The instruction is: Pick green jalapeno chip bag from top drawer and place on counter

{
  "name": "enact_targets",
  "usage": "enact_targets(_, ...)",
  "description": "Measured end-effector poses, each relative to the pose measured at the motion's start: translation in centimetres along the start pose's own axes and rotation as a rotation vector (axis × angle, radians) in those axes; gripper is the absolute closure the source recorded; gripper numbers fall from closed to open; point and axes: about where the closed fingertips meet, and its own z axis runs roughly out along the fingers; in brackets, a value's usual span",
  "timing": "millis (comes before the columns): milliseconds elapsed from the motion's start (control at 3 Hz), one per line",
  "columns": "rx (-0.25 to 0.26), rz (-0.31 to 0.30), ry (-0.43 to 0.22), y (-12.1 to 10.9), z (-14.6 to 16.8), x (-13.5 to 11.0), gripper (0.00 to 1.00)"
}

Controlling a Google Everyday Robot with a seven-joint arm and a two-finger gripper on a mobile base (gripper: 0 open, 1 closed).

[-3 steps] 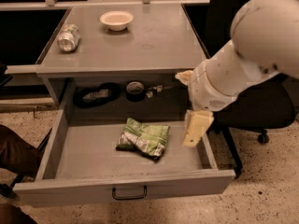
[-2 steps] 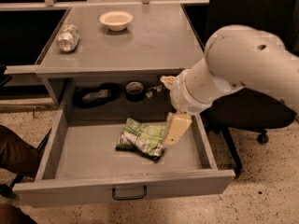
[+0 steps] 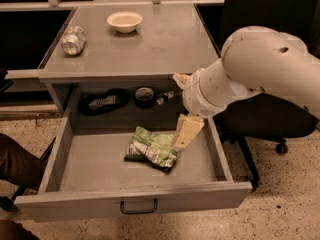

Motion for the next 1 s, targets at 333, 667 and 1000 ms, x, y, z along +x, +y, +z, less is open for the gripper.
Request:
enact_targets(333, 0.001, 0.001, -0.021, 0.1, 0.8, 0.0, 0.00)
enact_targets(667, -0.009, -0.031, -0.098, 0.1, 5.6, -0.7, 0.00)
enact_targets(1000, -0.016, -0.059, -0.149, -0.4, 11.4, -1.4, 0.00)
